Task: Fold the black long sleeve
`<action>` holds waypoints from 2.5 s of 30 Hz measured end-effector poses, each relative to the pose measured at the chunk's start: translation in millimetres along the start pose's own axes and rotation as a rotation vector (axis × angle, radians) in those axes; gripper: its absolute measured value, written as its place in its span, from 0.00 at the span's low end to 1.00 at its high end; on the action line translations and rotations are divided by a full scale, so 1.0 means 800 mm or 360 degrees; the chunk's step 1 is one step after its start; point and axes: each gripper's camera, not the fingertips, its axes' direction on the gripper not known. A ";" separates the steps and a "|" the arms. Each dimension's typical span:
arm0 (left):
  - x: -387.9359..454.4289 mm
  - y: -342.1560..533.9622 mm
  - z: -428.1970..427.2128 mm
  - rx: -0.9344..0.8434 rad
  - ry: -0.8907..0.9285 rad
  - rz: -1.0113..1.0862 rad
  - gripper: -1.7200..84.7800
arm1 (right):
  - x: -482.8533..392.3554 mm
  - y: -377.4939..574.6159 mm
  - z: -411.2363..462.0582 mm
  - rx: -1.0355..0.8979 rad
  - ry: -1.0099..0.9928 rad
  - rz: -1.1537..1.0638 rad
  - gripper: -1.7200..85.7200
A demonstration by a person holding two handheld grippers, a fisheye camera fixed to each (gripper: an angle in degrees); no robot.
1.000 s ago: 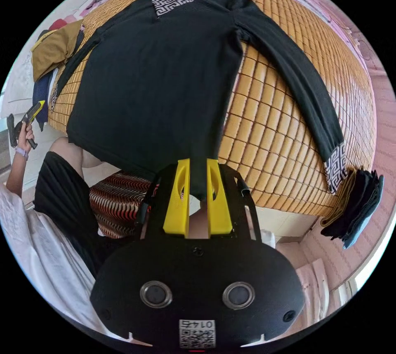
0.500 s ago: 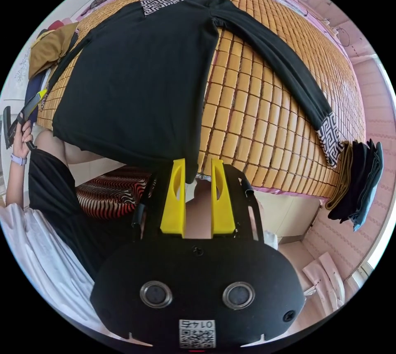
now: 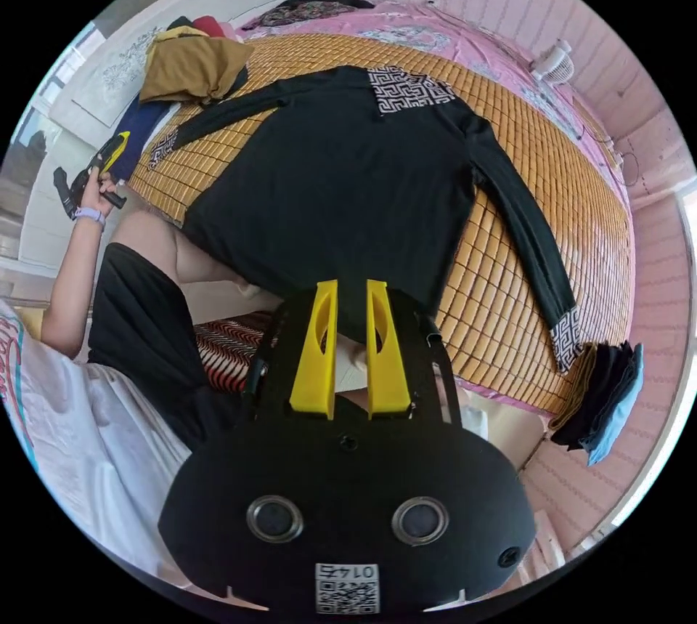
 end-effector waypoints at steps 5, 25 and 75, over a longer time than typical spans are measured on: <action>-0.050 -0.009 0.004 0.0002 0.0080 -0.0168 0.04 | -0.082 -0.090 -0.002 0.0023 0.0159 -0.0361 0.09; -0.059 -0.004 0.119 -0.0647 -0.0181 0.0065 0.13 | -0.435 -0.419 0.141 -0.0027 -0.0218 -0.1238 0.13; 0.694 0.537 0.232 -0.1588 0.1004 0.2044 0.11 | 0.342 0.134 0.147 0.0253 -0.0236 0.0622 0.13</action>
